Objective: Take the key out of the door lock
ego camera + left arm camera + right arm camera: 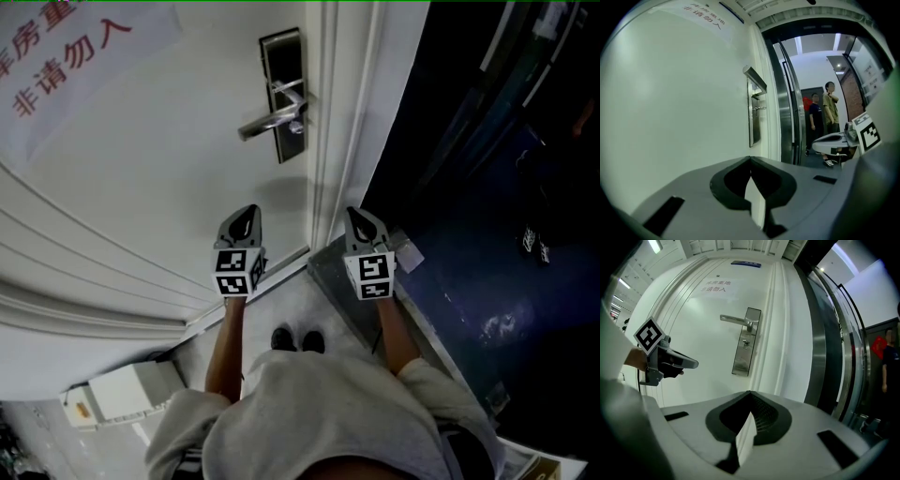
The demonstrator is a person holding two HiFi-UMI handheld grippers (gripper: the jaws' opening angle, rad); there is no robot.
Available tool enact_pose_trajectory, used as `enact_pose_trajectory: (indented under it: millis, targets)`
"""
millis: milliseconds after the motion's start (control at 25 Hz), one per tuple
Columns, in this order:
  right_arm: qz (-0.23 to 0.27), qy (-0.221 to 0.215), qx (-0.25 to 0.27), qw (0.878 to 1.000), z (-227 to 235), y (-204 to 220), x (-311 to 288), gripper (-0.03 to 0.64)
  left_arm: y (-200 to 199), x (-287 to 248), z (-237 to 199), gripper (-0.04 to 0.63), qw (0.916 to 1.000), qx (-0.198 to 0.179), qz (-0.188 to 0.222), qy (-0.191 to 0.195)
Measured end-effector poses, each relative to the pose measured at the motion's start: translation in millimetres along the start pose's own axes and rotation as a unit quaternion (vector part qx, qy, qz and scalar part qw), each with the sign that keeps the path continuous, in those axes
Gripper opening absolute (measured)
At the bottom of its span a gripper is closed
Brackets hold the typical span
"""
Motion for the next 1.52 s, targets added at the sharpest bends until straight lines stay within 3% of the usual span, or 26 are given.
enact_pose_trajectory:
  millis: [480, 1160, 1360, 1520]
  targets:
    - [0.005, 0.010, 0.015, 1.000, -11.8, -21.8, -13.4, 0.023, -10.9, 5.5, -28.7, 0.018, 0.9999, 0.000, 0.011, 0.003]
    - [0.057, -0.016, 0.062, 0.996, -28.7, -75.2, -64.9, 0.023, -18.5, 35.7, -82.3, 0.018, 0.9986, -0.004, 0.024, -0.047]
    - [0.052, -0.007, 0.150, 0.987, -30.2, -87.1, -70.4, 0.023, -18.7, 35.0, -83.4, 0.018, 0.9987, -0.003, 0.026, -0.045]
    - [0.041, 0.012, 0.285, 0.958, -28.8, -103.6, -75.0, 0.023, -18.2, 31.7, -80.3, 0.018, 0.9989, -0.003, 0.027, -0.037]
Point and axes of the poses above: the fingertips, and each gripper's own axes: x backward along the fingers, z to its right, y out of its underside, the point moved 10 cm from there along x, backward along the fingers, and after that the axes turned 5 degrees about -y, right-handed, at the moved point
